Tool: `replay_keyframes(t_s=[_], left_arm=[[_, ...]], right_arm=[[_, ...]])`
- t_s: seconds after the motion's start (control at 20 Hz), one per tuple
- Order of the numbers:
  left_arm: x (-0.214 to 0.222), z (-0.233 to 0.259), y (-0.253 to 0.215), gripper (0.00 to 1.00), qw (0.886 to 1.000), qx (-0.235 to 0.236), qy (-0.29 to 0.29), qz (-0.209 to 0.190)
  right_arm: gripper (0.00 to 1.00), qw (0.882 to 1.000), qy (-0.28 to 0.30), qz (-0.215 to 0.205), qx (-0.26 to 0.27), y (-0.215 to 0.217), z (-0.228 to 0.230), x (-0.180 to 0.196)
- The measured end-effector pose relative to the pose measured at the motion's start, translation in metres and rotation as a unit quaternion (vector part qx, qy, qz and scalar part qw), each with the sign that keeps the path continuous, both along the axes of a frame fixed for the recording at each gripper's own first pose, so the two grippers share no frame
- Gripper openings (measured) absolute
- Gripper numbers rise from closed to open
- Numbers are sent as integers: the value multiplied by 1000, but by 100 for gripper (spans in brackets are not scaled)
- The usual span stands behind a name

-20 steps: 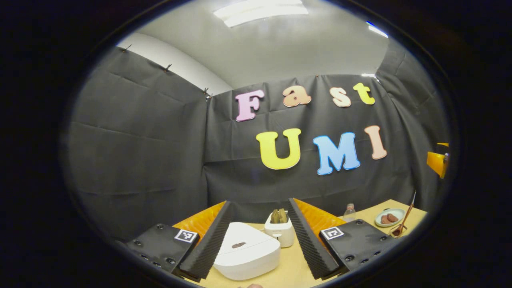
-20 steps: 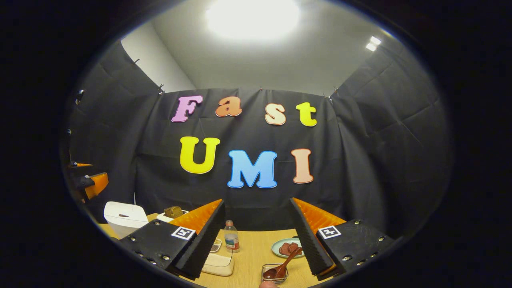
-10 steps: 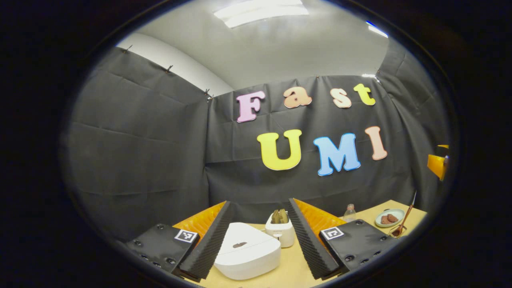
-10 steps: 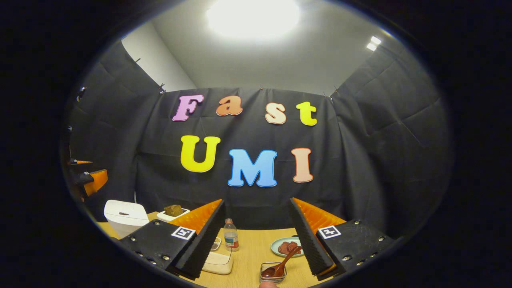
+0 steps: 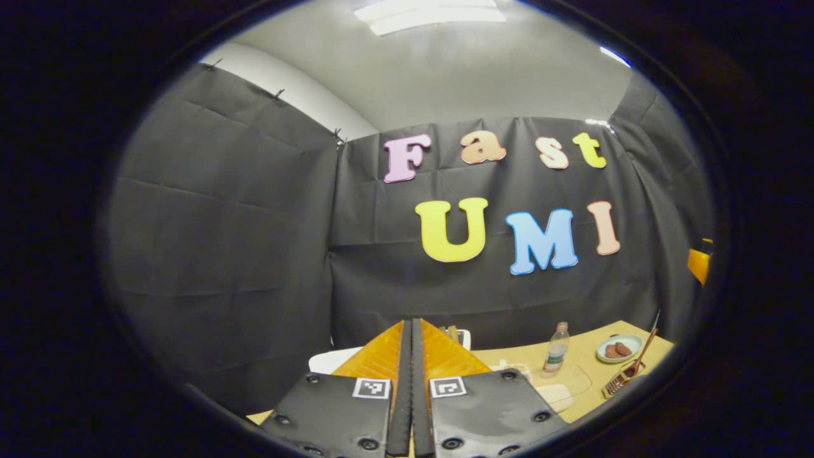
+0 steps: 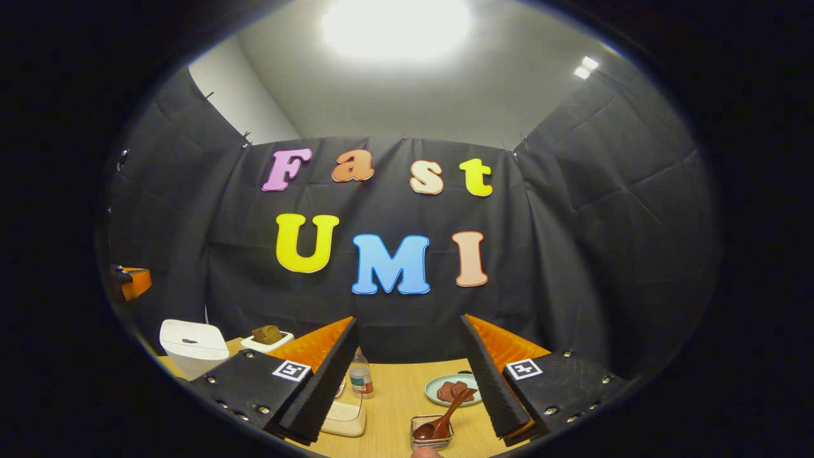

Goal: Close the left gripper, press the button to open the rice cooker; take a wooden spoon from the chopstick holder with the right hand, scoop a spoonful of rice and pour it into the rice cooker, then put the wooden spoon back into the chopstick holder.

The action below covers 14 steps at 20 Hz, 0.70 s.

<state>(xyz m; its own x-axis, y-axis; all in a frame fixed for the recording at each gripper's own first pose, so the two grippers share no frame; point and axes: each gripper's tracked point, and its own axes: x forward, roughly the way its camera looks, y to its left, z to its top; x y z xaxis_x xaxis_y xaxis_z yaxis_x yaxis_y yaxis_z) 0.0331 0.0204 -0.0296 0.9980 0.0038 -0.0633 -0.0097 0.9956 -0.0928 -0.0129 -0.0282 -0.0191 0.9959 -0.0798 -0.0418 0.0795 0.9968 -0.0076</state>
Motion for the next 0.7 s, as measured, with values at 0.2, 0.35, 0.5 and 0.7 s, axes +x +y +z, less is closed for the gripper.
replay_keyframes(t_s=[0.2,0.35,0.5,0.7], left_arm=[[26,-32,5,9,998,-26,33,-41],[52,-62,18,8,997,-36,57,-49],[78,-104,38,11,995,-22,90,-46],[100,-161,43,9,989,-8,135,-55]], right_arm=[[96,1000,7,-27,-8,-3,-2,-7],[96,999,19,-46,-15,-2,-7,-14],[96,997,21,-64,-25,-1,-5,-23],[96,995,36,-85,-28,2,-14,-29]])
